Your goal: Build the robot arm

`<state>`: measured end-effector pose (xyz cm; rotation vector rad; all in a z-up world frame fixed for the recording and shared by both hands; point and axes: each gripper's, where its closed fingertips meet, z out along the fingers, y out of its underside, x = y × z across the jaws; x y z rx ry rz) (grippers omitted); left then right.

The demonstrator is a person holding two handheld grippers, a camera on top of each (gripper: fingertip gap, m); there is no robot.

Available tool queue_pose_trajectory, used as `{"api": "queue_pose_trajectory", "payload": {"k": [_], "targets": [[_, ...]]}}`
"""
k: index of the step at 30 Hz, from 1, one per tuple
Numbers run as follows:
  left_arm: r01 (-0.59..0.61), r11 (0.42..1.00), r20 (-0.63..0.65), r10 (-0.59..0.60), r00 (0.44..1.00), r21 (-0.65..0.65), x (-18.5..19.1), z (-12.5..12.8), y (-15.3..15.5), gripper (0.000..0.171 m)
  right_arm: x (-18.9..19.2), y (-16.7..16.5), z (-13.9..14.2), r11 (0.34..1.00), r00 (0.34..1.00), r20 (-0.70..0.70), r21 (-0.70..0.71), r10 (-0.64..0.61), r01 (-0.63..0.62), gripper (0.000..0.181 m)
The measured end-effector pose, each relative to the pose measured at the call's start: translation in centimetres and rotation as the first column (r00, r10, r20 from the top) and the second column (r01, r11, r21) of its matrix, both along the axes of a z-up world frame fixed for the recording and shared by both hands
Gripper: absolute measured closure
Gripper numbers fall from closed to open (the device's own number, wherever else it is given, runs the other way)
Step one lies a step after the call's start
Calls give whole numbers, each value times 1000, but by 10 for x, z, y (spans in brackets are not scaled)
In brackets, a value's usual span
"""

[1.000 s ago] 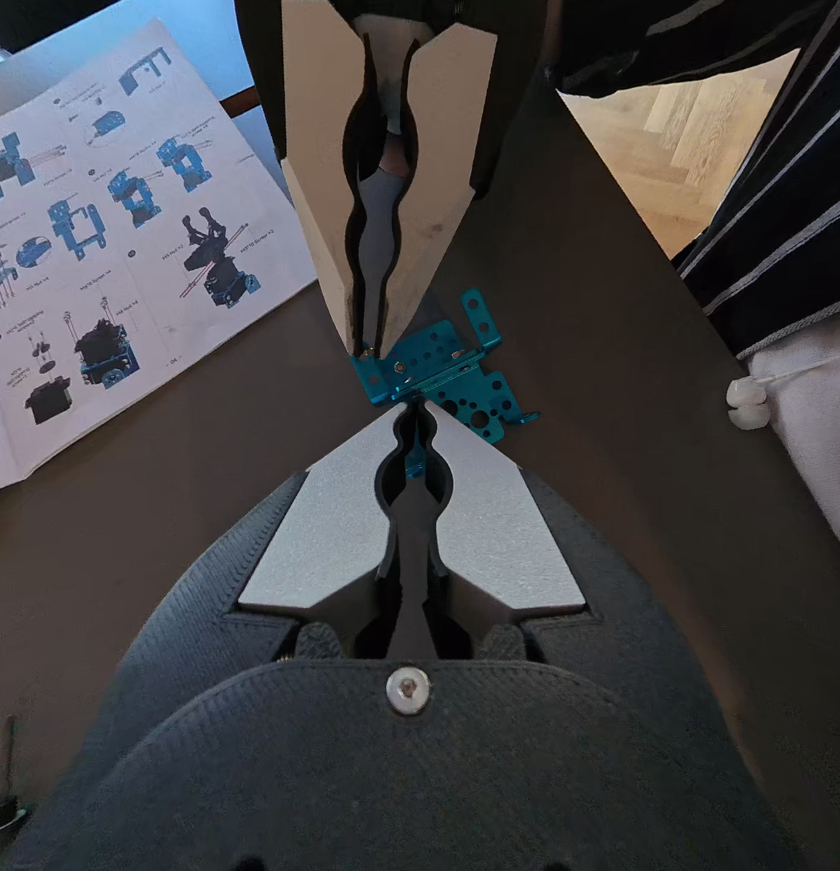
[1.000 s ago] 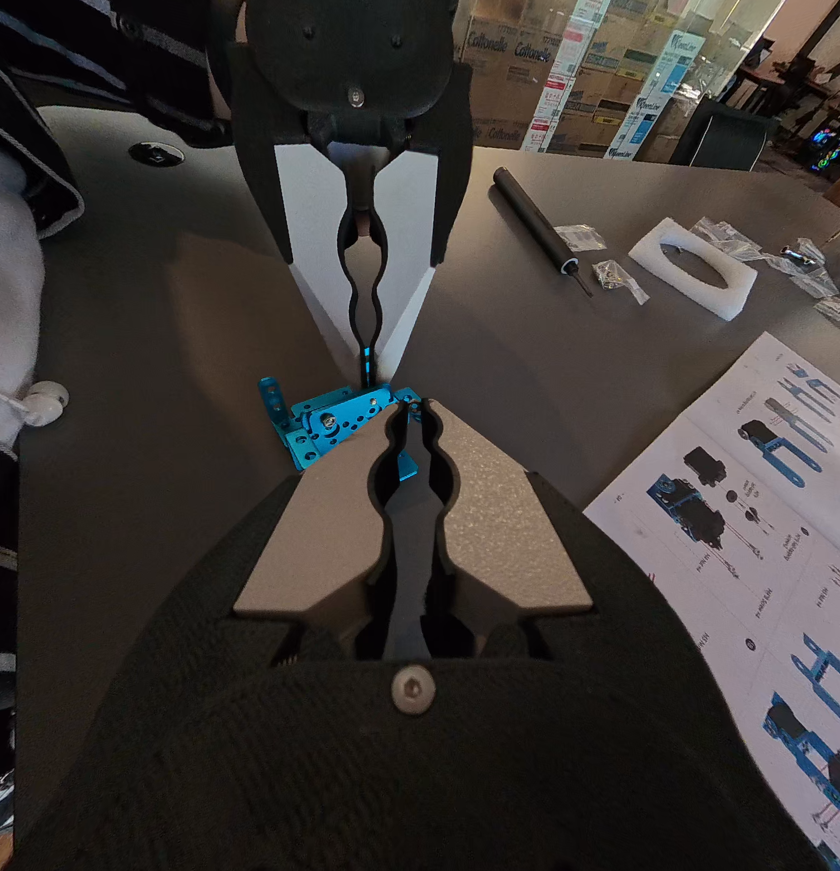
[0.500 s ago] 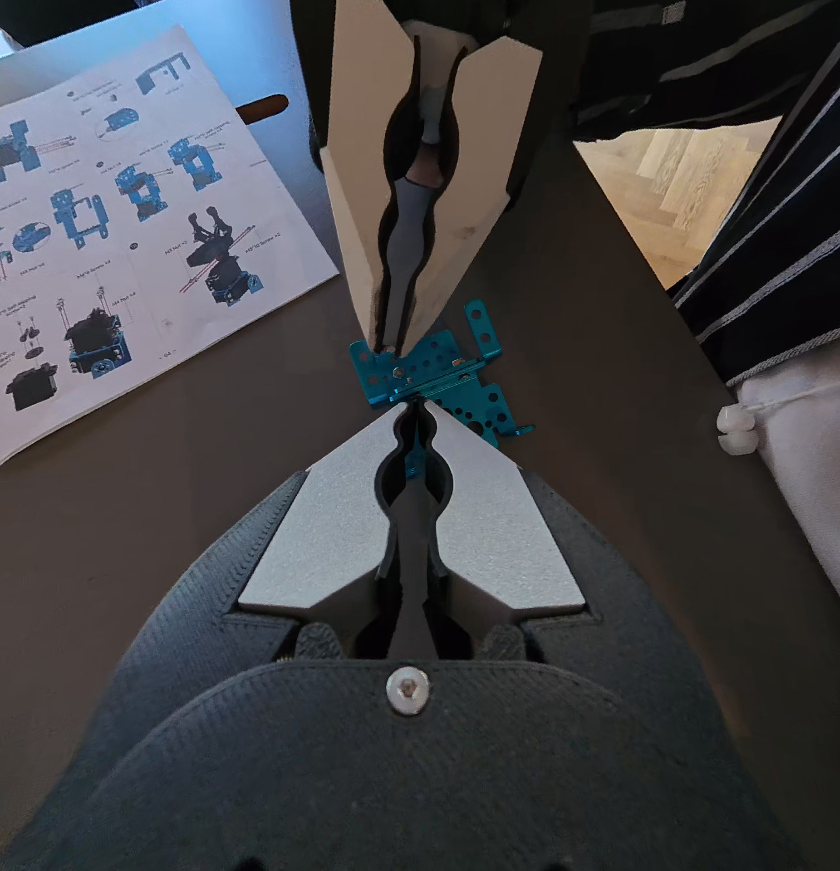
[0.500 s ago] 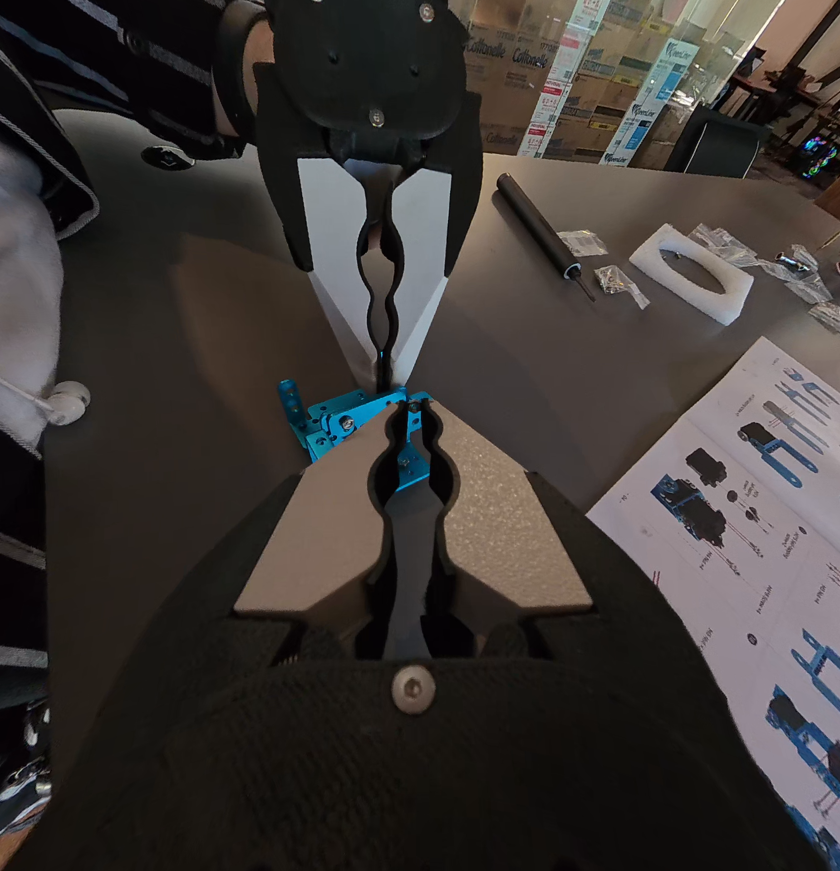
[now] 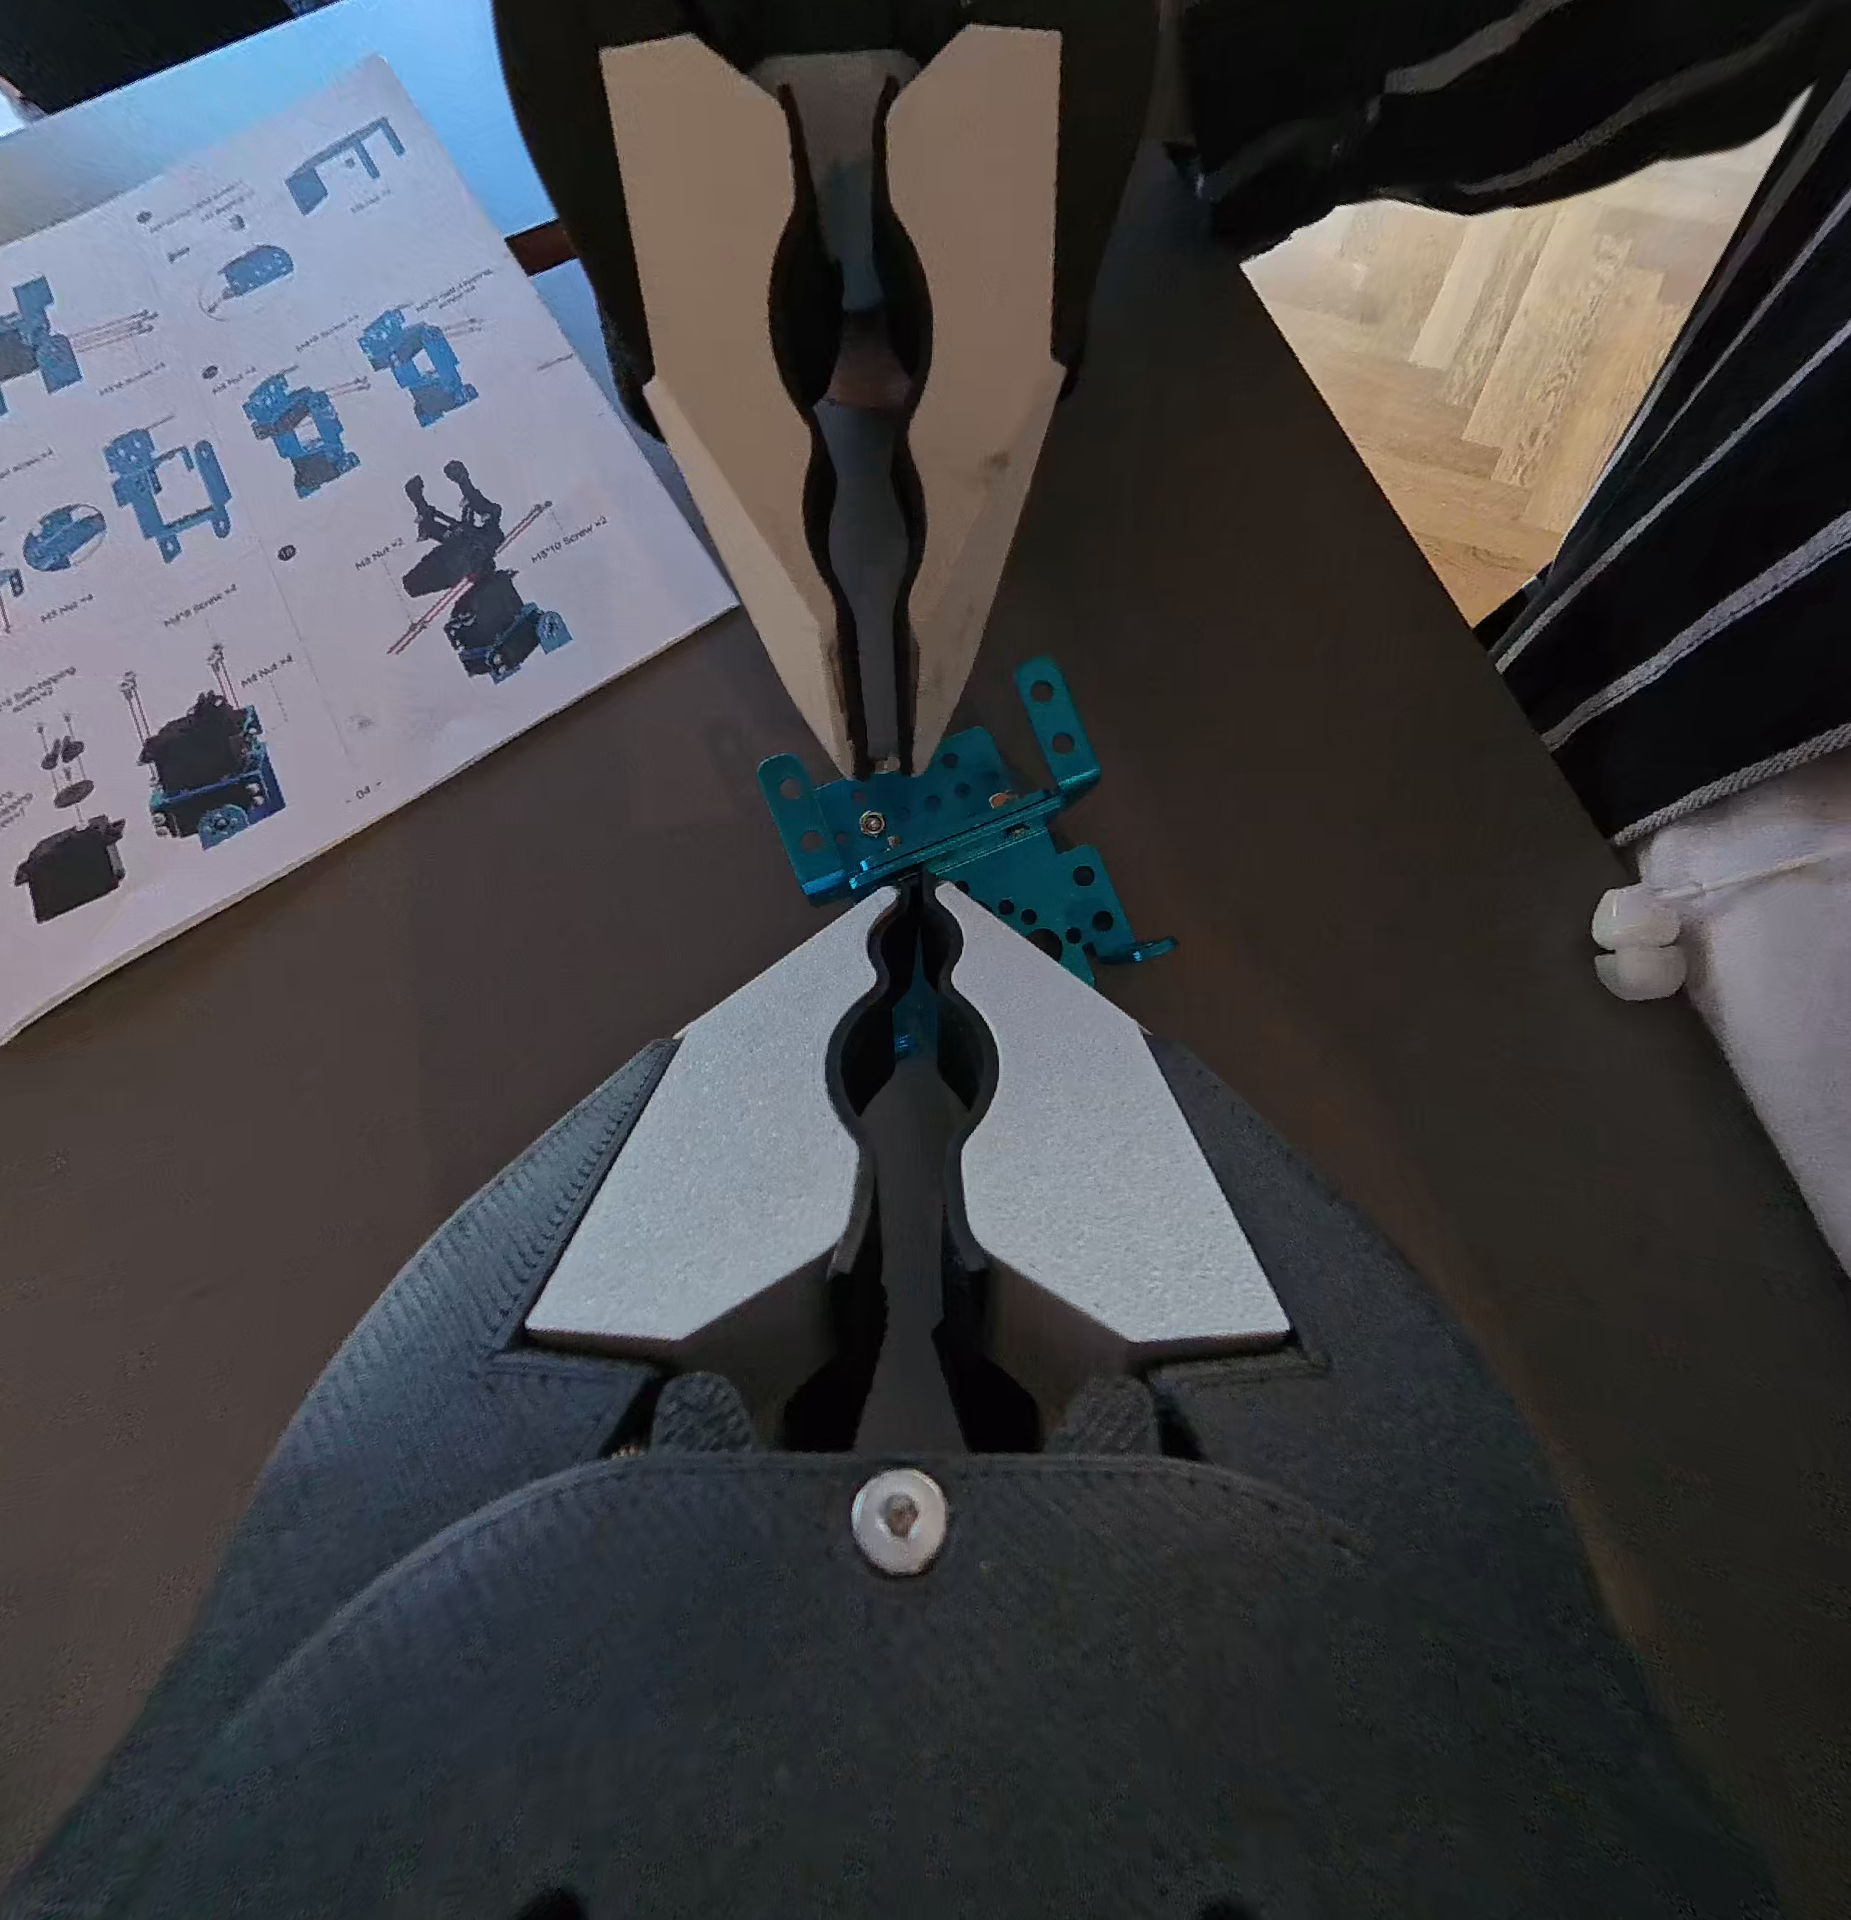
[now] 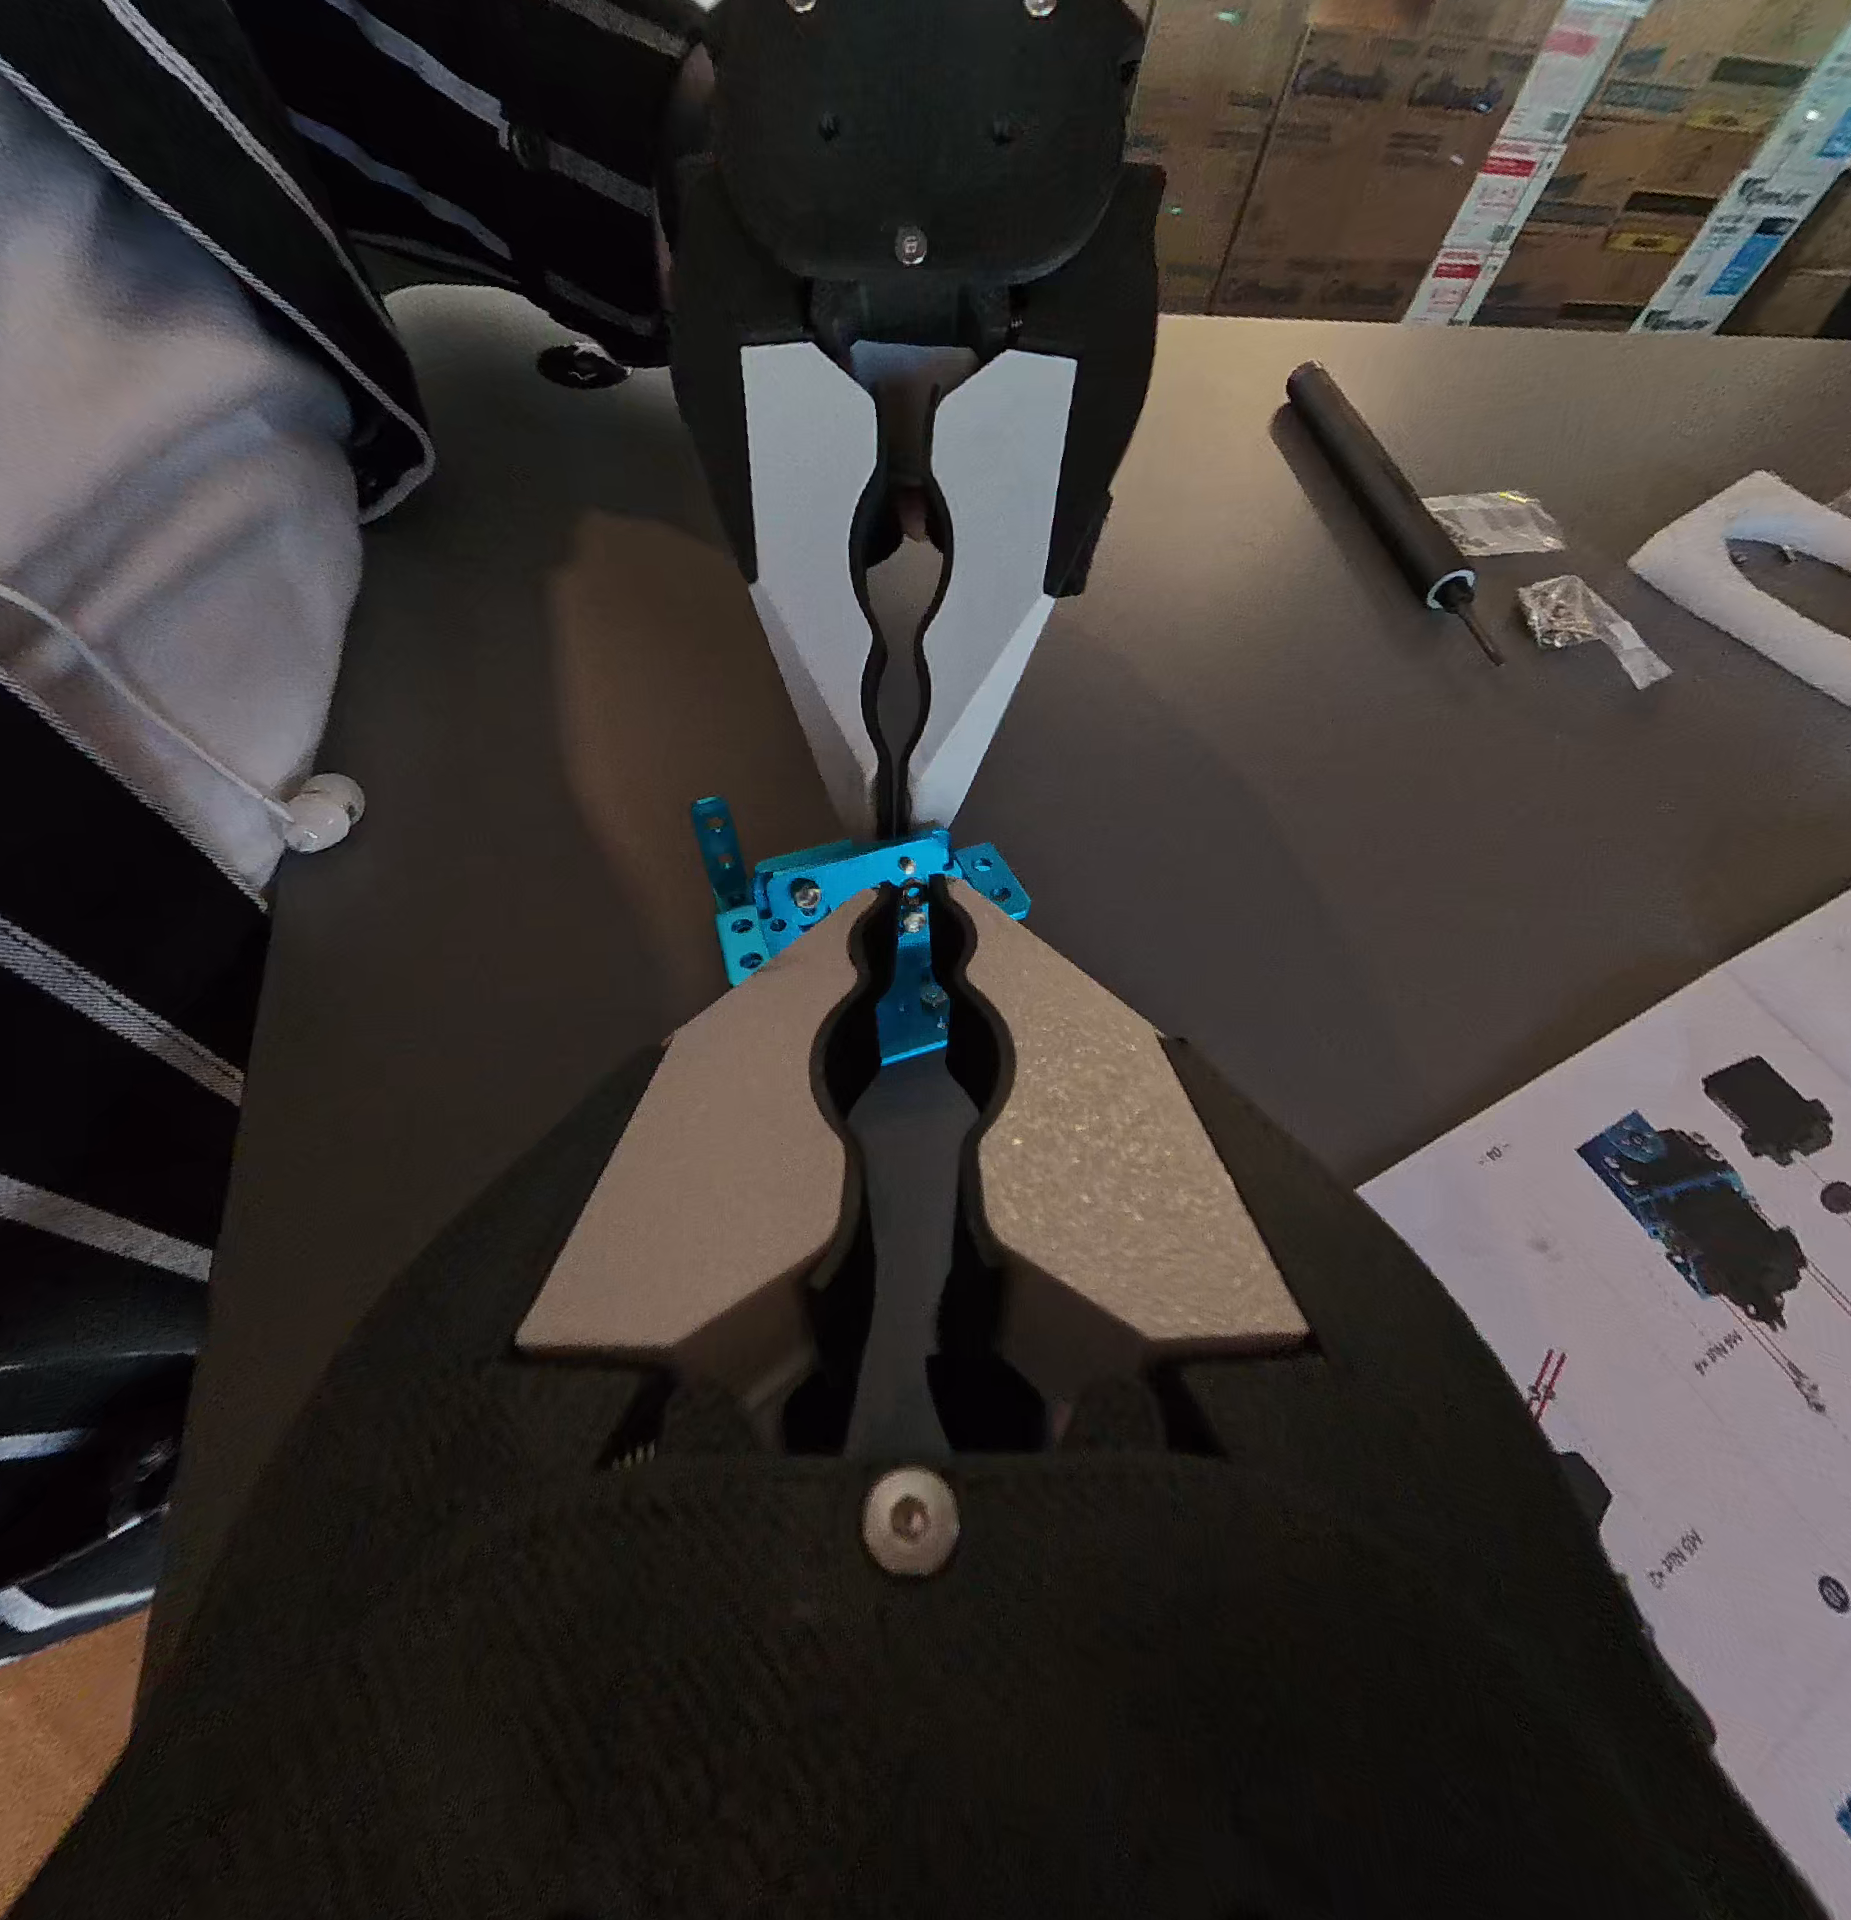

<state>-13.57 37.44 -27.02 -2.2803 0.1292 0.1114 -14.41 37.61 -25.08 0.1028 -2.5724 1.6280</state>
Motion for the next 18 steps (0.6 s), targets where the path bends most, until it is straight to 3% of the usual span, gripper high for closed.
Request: {"api": "queue_pose_trajectory", "payload": {"k": [5, 10, 14, 18], "targets": [[0, 1000, -5, 0, 1000, 1, 0, 0, 0, 171, 1, 1, -8, 997, 998, 41, 70, 36, -39, 175], [-5, 1000, -6, 5, 1000, 7, -1, 2, 0, 171, 3, 2, 2, 995, 998, 50, 89, 30, -35, 176], [-2, 1000, -11, 2, 1000, 7, -1, 2, 0, 171, 3, 4, 6, 993, 999, 3, 107, 55, -55, 176], [1, 1000, -15, 0, 1000, 8, -2, 2, 1, 171, -4, 13, 7, 975, 995, -89, 220, 37, -16, 176]]}}
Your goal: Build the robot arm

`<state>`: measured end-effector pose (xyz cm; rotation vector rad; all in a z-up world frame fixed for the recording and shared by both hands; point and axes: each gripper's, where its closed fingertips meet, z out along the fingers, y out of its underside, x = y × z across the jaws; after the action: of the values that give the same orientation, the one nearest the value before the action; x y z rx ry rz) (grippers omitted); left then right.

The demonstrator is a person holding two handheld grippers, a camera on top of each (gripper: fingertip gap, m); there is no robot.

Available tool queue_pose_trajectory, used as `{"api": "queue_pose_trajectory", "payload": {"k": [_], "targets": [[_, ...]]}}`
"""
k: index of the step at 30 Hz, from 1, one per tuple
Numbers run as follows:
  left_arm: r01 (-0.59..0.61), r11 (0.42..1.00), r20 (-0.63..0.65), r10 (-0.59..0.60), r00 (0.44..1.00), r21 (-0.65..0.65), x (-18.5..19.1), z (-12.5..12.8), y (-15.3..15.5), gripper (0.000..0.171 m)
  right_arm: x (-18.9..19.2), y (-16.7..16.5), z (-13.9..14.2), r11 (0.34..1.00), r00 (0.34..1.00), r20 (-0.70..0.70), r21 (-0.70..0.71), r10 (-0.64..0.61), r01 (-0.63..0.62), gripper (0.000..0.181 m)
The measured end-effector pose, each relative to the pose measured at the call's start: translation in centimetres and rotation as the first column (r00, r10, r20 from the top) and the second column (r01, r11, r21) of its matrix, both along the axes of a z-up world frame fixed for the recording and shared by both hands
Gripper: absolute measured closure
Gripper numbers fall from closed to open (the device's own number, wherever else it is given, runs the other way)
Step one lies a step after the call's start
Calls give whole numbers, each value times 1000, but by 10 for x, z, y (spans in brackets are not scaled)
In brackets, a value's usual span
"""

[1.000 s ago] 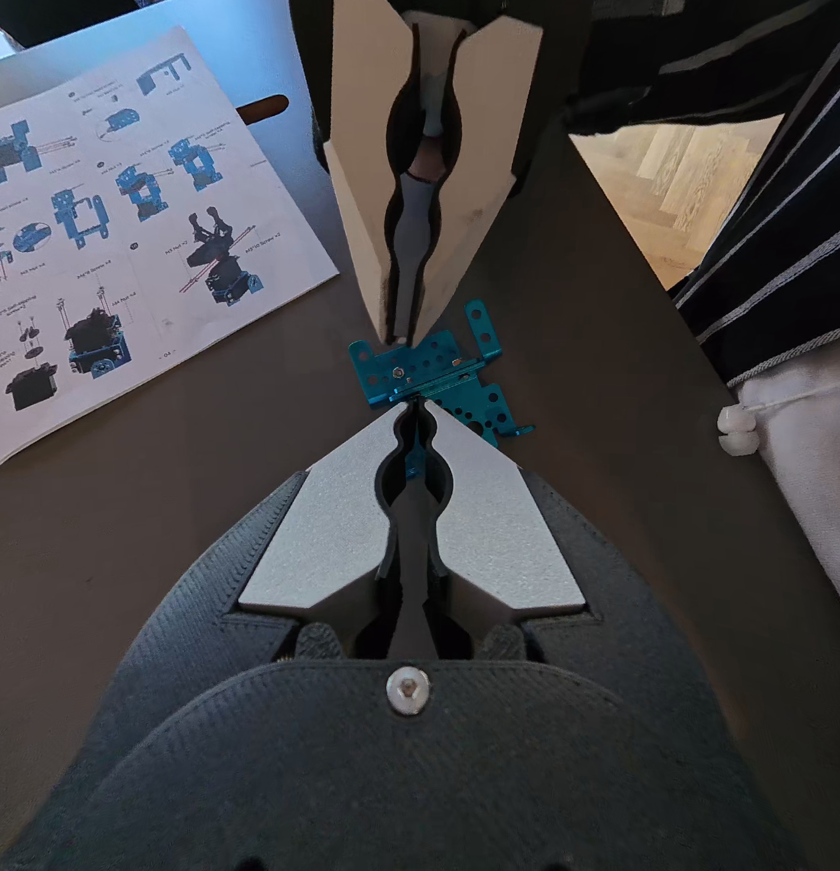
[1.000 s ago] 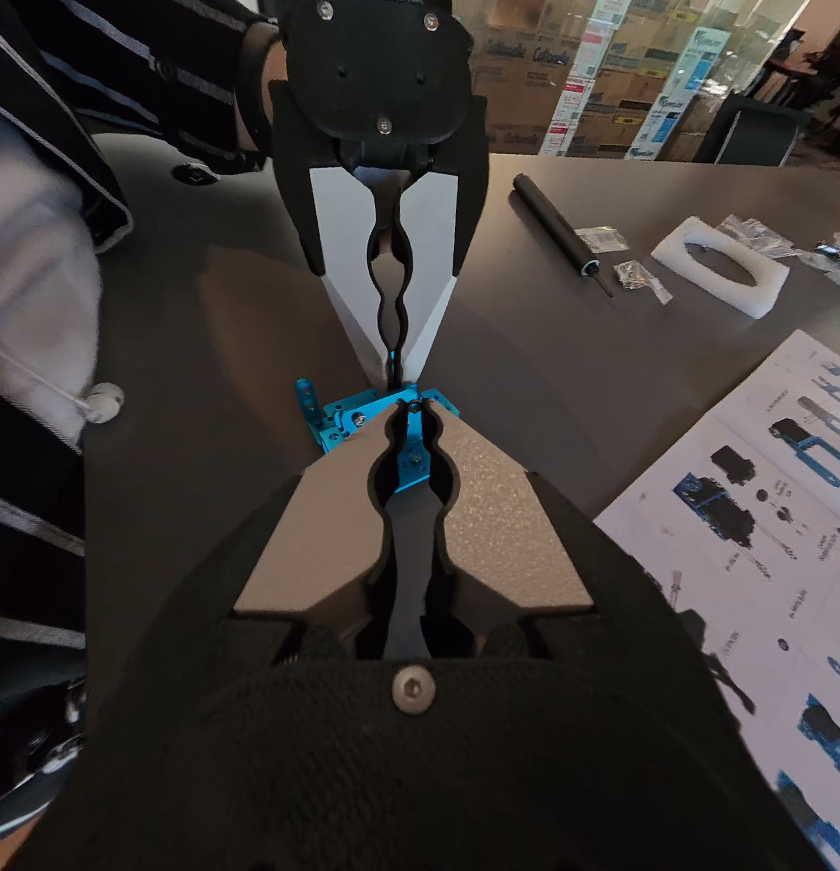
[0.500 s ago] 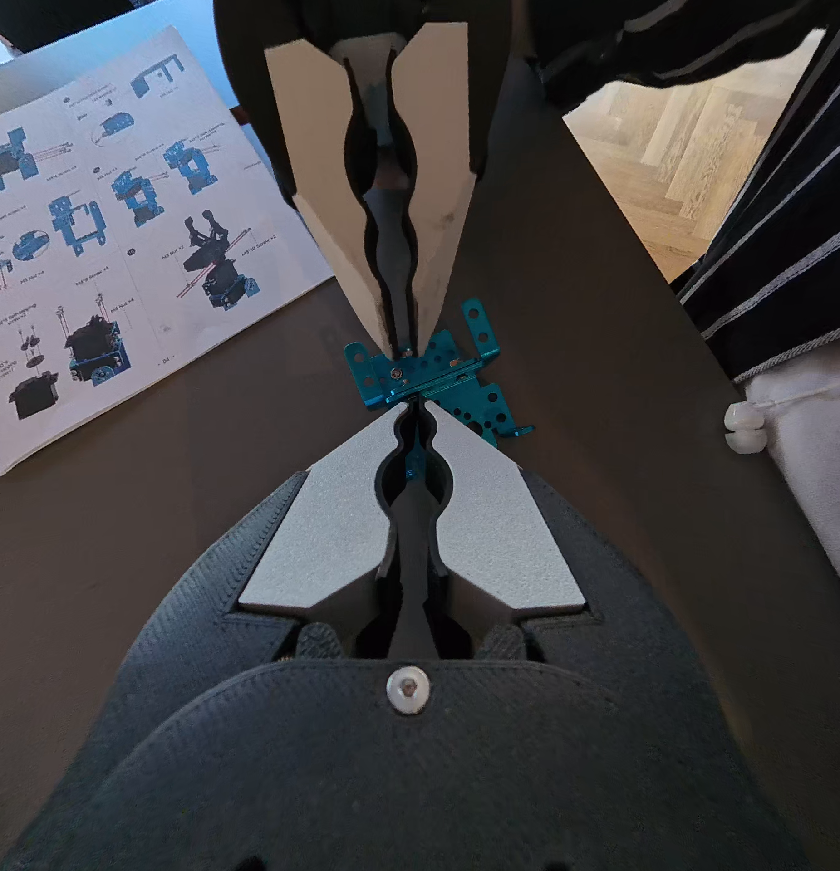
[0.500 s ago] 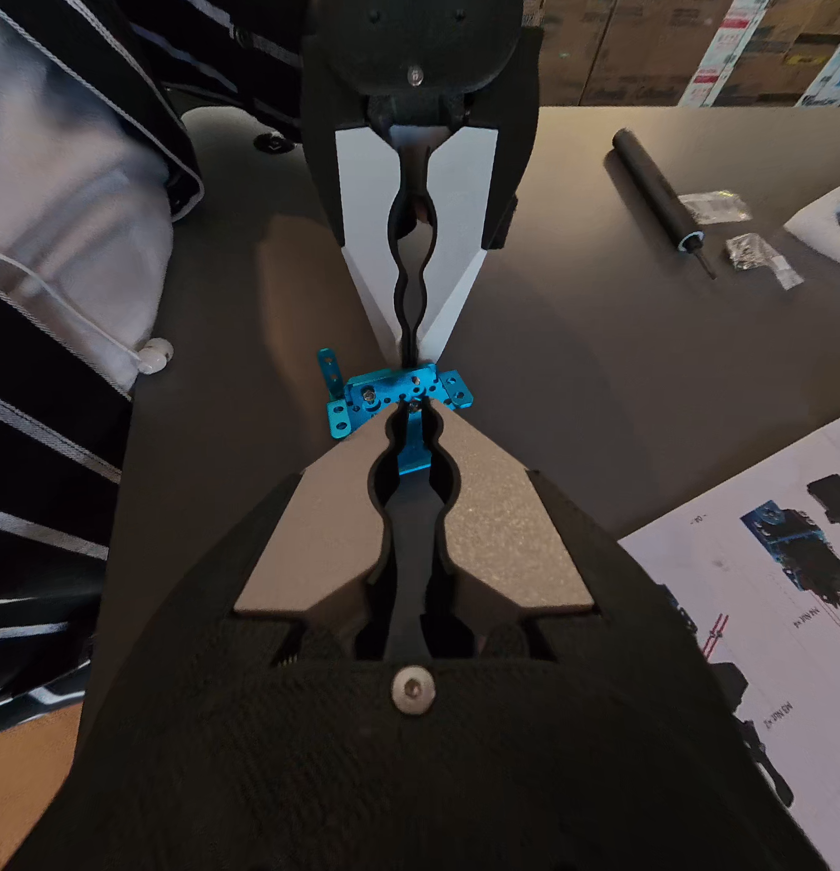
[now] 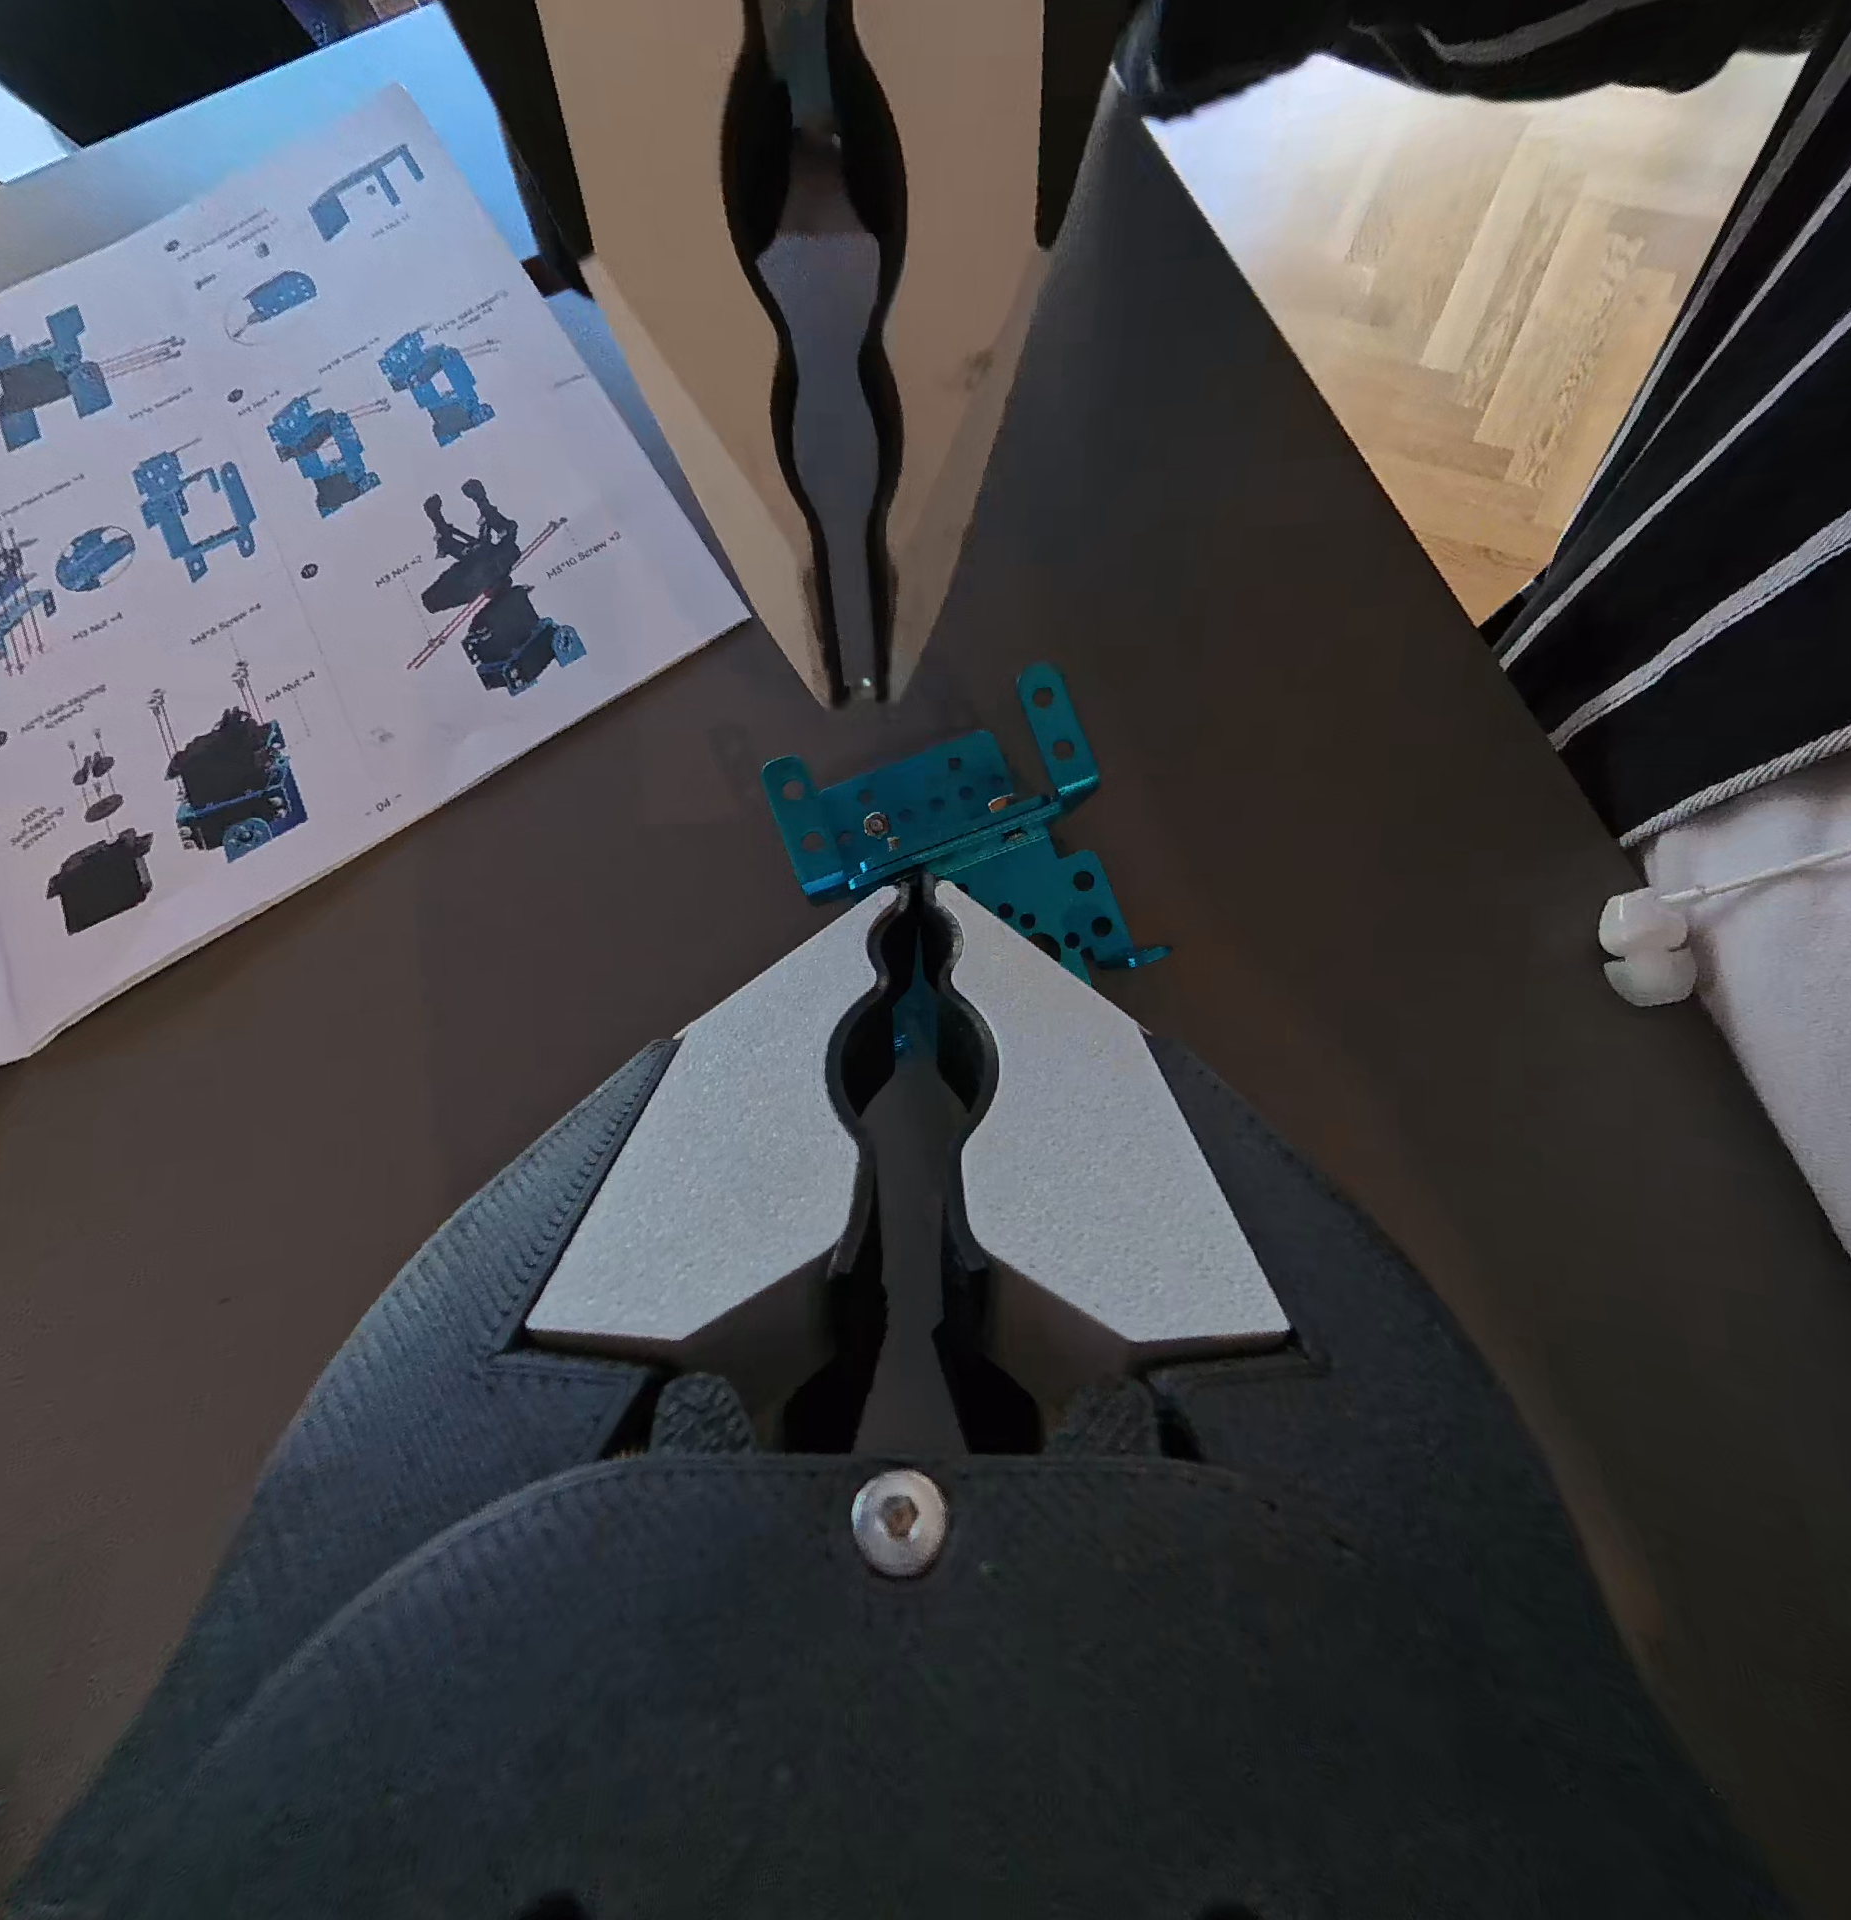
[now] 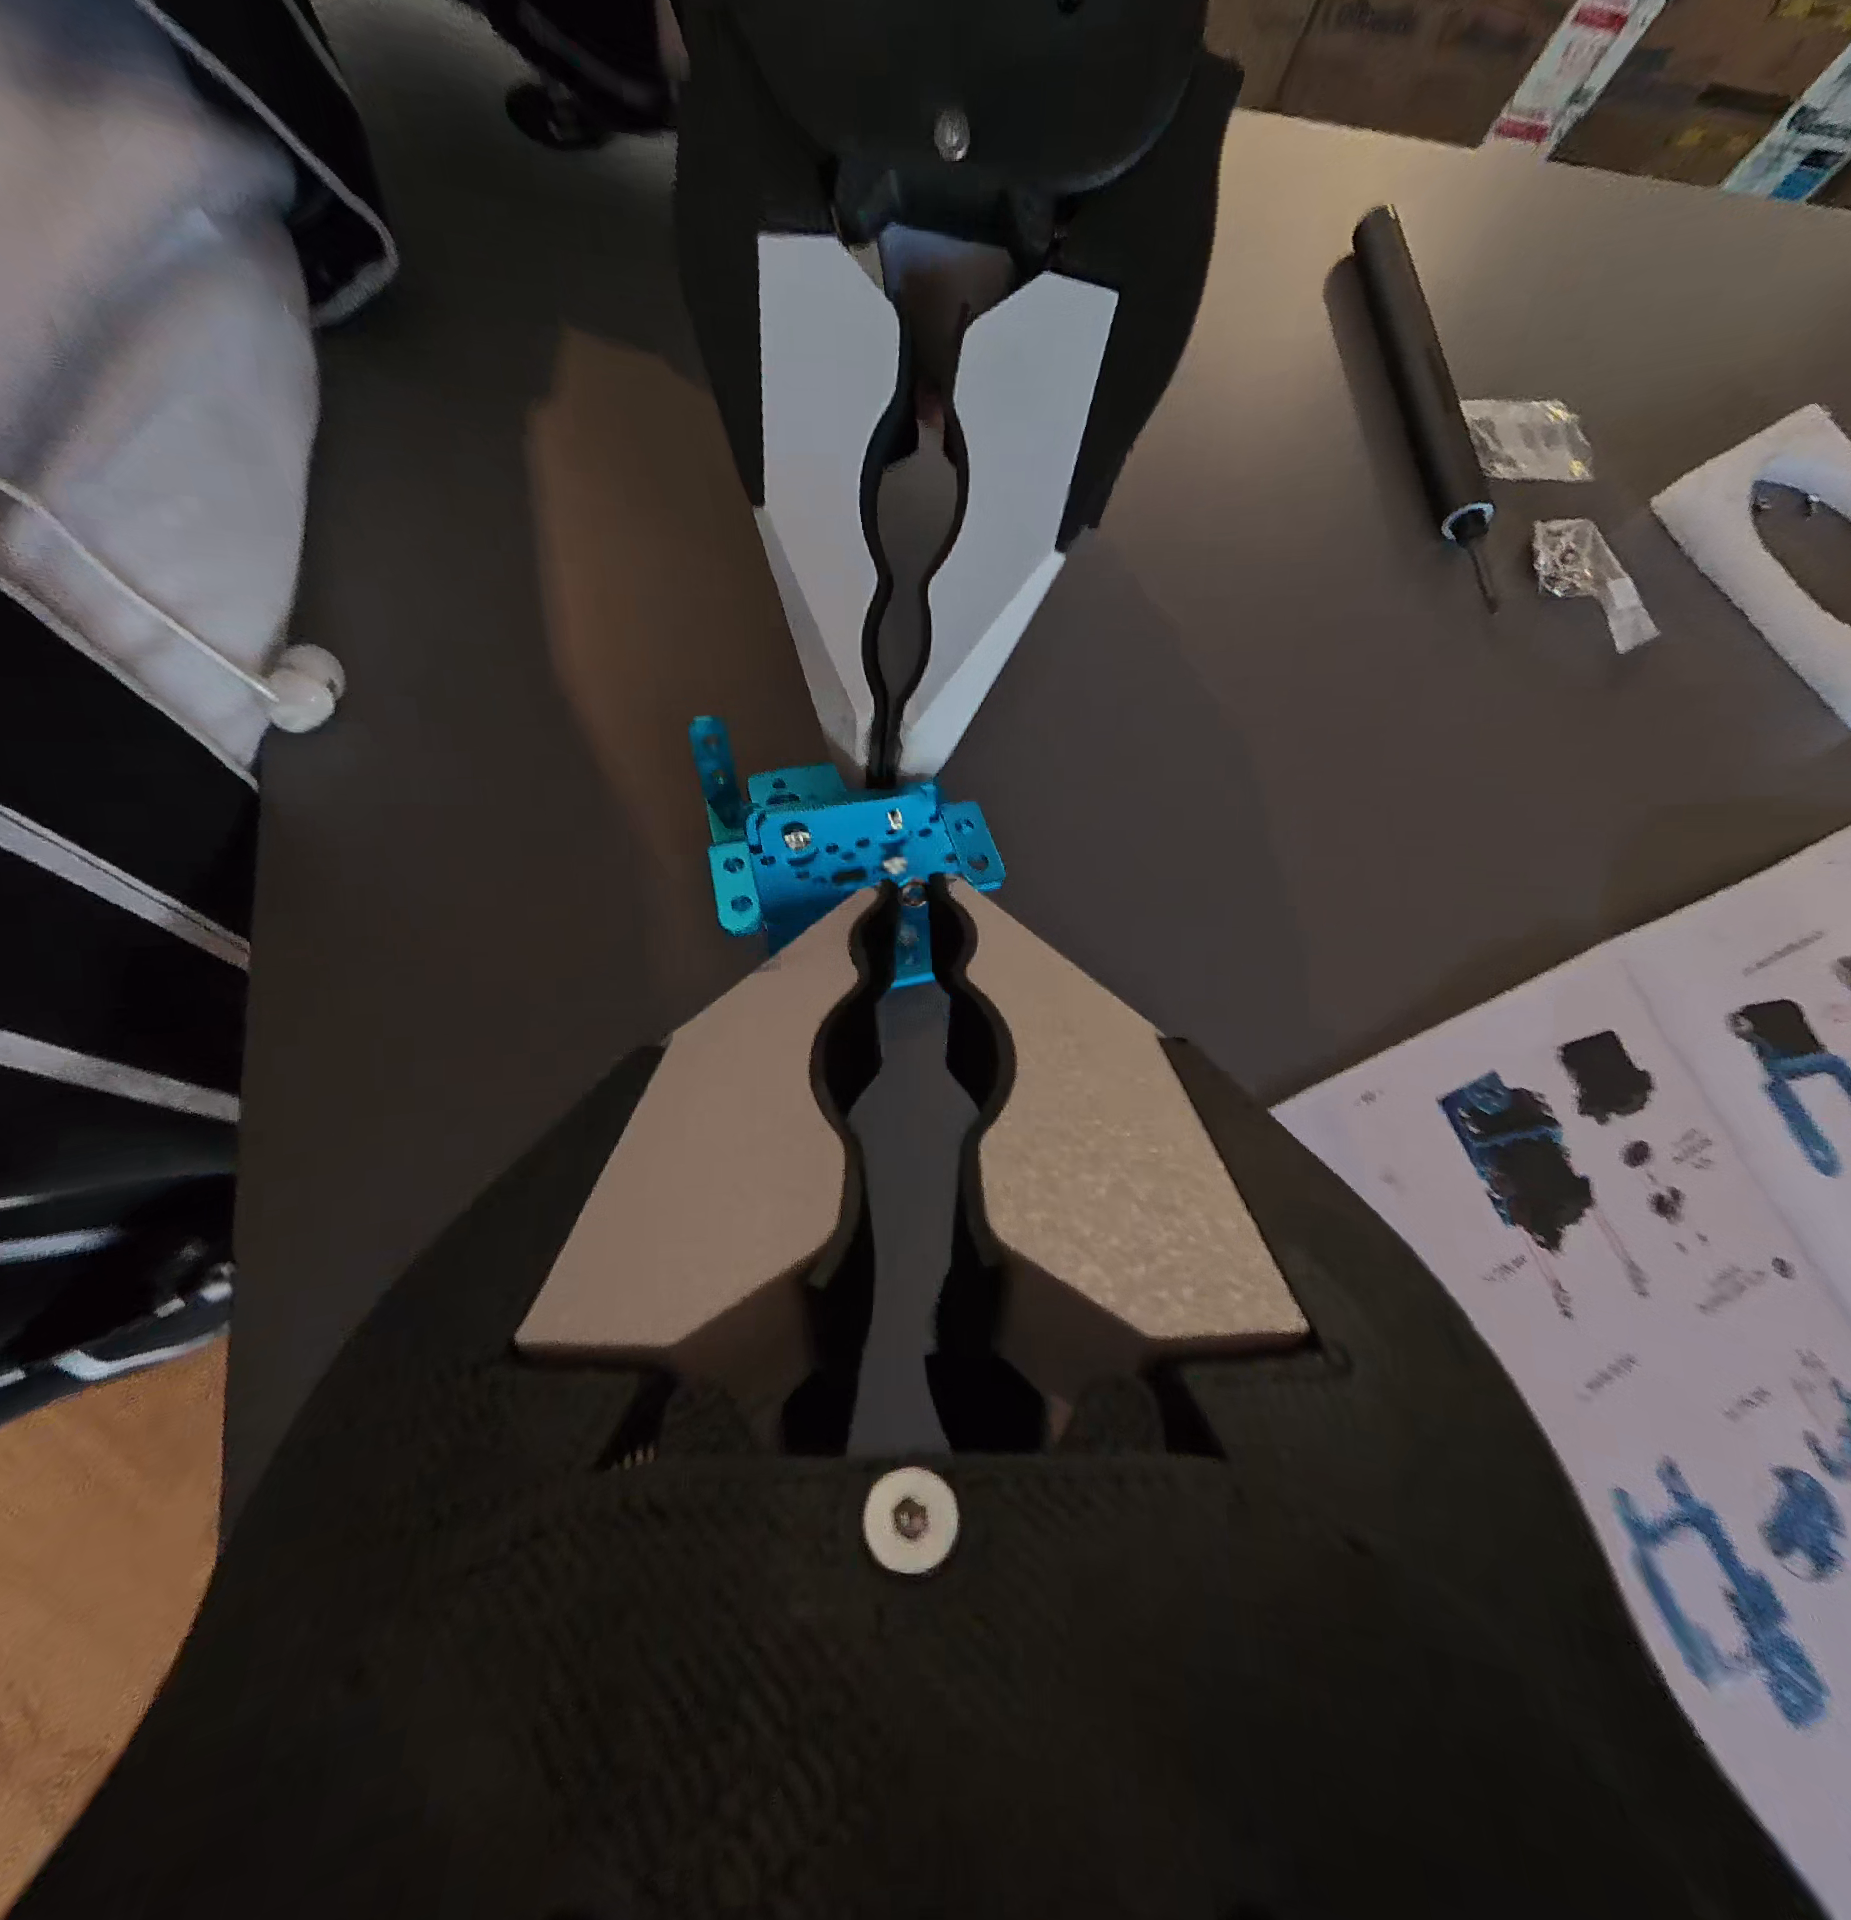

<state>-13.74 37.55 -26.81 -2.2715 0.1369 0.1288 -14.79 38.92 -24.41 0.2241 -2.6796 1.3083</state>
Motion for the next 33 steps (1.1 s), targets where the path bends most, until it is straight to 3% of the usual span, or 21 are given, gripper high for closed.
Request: {"api": "queue_pose_trajectory", "payload": {"k": [2, 6, 10, 33], "targets": [[1, 1000, -3, -1, 1000, 1, 0, 0, 0, 171, -3, 3, 3, 1000, 999, -37, 14, 8, -7, 176], [4, 1000, -9, -4, 1000, 5, 0, 0, 1, 171, 5, -7, 2, 994, 996, 52, -84, 77, -73, 176], [5, 1000, -10, -5, 1000, 6, 0, -1, 1, 171, 7, -15, -4, 985, 992, 41, -128, 120, -114, 176], [19, 1000, -15, -19, 1000, -3, 0, -4, 4, 171, 4, -20, -13, 976, 986, -24, -142, 164, -166, 176]]}}
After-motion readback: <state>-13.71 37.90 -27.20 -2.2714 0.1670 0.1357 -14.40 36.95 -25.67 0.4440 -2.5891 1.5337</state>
